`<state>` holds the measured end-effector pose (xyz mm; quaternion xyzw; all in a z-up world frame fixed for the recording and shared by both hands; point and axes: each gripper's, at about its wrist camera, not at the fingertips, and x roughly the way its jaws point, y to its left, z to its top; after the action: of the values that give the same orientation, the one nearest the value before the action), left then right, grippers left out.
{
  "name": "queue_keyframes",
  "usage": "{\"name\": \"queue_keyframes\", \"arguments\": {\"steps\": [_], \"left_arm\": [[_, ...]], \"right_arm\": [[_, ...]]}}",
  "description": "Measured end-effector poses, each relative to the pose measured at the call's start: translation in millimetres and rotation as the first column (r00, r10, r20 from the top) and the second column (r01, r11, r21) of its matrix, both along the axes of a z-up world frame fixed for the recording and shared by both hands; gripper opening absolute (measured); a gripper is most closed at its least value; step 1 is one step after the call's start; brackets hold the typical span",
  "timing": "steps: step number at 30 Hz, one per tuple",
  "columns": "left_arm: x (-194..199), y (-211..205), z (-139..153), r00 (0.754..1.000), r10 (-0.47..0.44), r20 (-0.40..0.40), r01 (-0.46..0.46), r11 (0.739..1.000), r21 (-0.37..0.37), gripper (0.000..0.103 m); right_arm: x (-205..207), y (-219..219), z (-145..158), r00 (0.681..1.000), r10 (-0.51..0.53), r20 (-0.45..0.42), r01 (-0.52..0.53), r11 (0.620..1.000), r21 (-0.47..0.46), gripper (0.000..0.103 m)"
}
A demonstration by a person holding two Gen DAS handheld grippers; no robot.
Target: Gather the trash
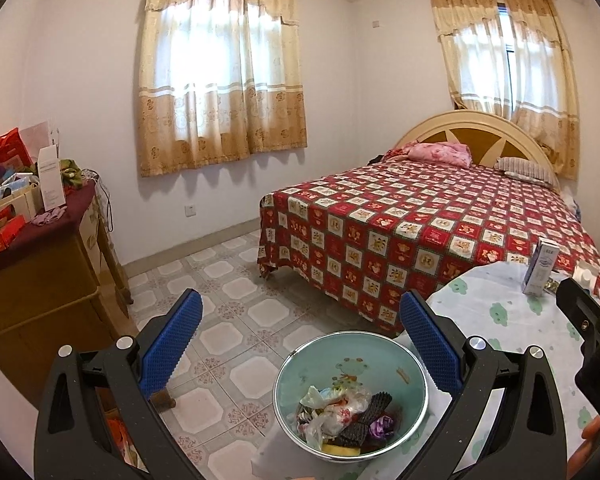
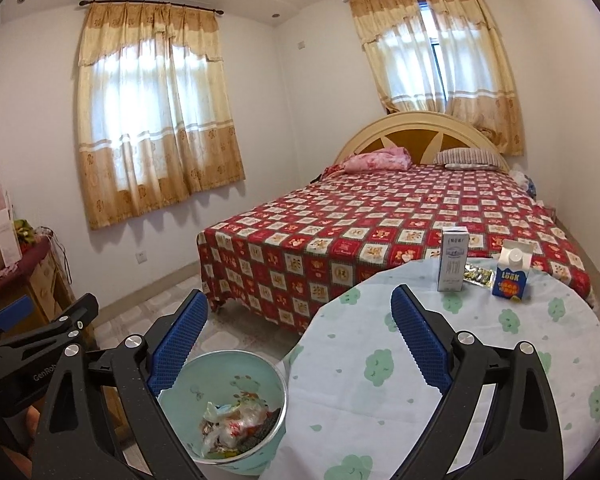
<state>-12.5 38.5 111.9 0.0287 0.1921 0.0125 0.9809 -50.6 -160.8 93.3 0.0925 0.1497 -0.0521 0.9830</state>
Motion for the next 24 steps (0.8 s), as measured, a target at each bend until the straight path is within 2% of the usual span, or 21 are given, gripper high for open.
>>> {"name": "queue_keyframes", "arguments": {"steps": [6,24], "left_arm": [[-1.3,-4.0,0.0,1.0,-0.007,-0.003,0.007,1.0,0.017,0.097],[1.5,-2.9,-4.5,1.0,-0.009,-0.025,0.009,1.0,0.006,0.097]], "right_arm": [[-3.2,0.6,1.7,1.0,-0.004,-0.002,0.004,1.0,0.006,0.092],[-3.3,2.1,3.3,1.0,0.004,-0.021,-0.003,1.0,0.021,0.092]]}}
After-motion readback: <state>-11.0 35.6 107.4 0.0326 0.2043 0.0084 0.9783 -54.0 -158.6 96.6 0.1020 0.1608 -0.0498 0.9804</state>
